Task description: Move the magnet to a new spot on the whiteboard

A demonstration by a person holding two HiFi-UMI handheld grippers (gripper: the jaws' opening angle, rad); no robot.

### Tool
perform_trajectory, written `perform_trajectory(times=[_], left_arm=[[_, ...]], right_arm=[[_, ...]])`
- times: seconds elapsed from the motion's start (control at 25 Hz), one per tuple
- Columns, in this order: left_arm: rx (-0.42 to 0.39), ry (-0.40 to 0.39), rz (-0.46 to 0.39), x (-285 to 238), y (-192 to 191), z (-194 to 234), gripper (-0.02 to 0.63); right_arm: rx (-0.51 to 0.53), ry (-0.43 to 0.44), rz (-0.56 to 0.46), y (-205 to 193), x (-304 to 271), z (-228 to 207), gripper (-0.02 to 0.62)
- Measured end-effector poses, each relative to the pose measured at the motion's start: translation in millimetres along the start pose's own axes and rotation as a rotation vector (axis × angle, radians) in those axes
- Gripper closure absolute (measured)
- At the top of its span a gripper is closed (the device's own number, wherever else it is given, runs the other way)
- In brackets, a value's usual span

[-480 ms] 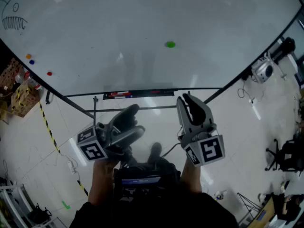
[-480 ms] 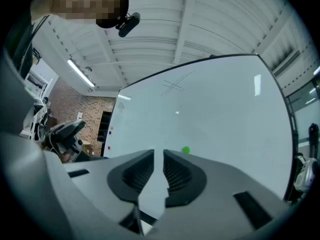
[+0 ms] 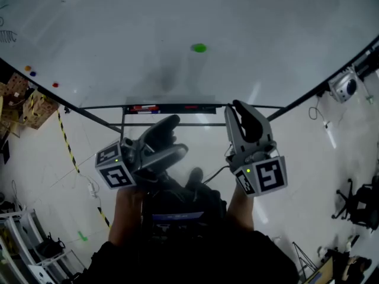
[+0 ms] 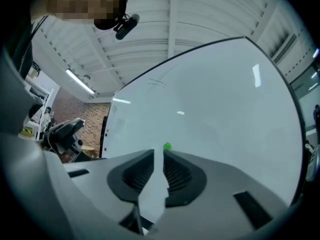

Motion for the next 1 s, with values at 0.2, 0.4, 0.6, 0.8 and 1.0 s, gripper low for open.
perform_trajectory(times=[0.2,0.4,0.6,0.8,1.0], left_arm=[[0.001,-0.006,-0.002,-20,0,2,0.164],[0.004,-0.003,0.003,-22,5,12,0.164],[0.009,-0.054,0.018,-37,19,39,0.164],[0.017,-0.099,0.006,-30,44,59,0.164],[0.040,-0.139,-0.007,-7,72,87,0.164]], right_arm=[[-0.019,0.001,-0.016,2,-1,-20,0.512],[-0.010,-0.004,-0.038,3,-9,-24,0.512],[0.048,-0.049,-0.067,10,-29,-38,0.512],[0.098,-0.081,-0.055,13,-55,-25,0.492],[0.125,-0.129,-0.003,4,-96,-5,0.471]])
Point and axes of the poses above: the fingertips, and each gripper's own axes: x backward along the fingers, z to its left, y out of its top, the point moved 7 cm from there along x, backward along the fingers, and after that the axes turned 10 degrees about -x, right-handed, at the moved point
